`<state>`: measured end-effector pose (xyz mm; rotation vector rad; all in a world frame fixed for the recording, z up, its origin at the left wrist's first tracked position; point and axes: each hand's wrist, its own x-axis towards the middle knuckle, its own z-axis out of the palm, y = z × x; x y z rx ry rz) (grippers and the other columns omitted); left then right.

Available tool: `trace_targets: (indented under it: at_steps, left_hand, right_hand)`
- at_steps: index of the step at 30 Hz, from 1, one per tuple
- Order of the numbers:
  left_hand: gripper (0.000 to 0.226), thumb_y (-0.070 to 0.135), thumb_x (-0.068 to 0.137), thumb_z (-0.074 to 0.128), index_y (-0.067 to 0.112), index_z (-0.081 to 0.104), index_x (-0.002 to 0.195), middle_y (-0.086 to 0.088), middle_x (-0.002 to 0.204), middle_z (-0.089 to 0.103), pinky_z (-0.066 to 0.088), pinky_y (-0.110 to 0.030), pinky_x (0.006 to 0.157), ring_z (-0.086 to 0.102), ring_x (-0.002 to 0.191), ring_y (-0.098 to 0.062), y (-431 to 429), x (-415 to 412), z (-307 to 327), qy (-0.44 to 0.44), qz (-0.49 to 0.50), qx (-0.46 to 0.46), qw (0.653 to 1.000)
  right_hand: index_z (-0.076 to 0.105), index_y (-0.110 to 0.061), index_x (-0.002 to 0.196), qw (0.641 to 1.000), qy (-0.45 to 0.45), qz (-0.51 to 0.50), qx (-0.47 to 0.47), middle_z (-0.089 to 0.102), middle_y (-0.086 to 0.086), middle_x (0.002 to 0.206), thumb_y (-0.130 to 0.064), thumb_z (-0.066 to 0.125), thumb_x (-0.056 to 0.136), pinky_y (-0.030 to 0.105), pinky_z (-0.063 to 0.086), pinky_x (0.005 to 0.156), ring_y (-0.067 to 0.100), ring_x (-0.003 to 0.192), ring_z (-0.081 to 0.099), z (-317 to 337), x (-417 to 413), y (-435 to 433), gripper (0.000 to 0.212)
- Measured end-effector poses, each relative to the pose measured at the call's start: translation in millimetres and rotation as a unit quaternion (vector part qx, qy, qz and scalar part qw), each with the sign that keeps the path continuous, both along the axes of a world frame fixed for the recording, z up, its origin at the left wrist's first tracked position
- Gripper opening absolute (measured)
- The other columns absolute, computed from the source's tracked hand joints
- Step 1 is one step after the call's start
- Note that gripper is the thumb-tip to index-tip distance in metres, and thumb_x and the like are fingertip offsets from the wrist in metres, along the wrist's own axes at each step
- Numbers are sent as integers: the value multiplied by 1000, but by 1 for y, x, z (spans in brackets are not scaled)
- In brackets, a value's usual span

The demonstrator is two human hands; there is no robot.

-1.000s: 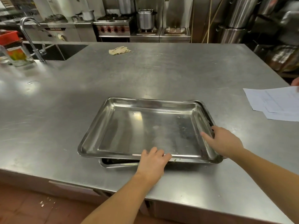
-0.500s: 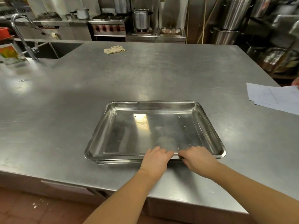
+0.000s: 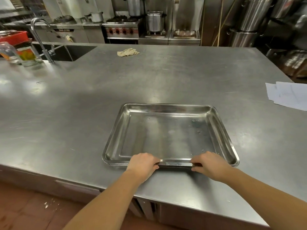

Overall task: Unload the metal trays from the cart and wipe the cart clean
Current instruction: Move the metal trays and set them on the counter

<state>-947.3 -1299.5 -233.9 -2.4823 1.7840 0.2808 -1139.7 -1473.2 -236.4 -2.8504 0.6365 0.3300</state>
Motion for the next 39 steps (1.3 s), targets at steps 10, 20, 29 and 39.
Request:
trace_targets:
  at_steps: [10,20,29,39]
  left_hand:
    - [20,29,99,43,24,60,108,-2,108,65,33,-32,72,59,102,-28,-1,16,-5,-61,-39,34,997]
    - [20,27,99,43,22,61,106,-5,108,63,34,-29,66,59,99,-31,-1,26,-6,-41,-15,40,998]
    - [20,41,94,49,25,61,98,-1,106,64,41,-31,70,60,101,-28,-2,33,-9,4,-5,13,1000]
    - [45,51,91,52,28,55,130,9,132,56,37,-29,107,50,120,-7,-2,67,42,561,340,-321,683]
  right_hand:
    - [45,-21,73,1000,15,0,14,57,-2,77,-41,53,91,28,31,56,22,79,54,-2,16,17,28]
    - [46,-23,73,999,33,-16,4,59,1,80,-38,53,91,22,26,49,19,75,47,5,30,23,25]
    - [58,-22,82,995,79,-58,15,61,-3,83,-46,57,83,25,38,55,21,81,55,13,38,25,24]
    - [64,-8,101,764,-308,-357,440,63,21,118,-42,55,93,43,49,94,29,112,60,60,152,71,37]
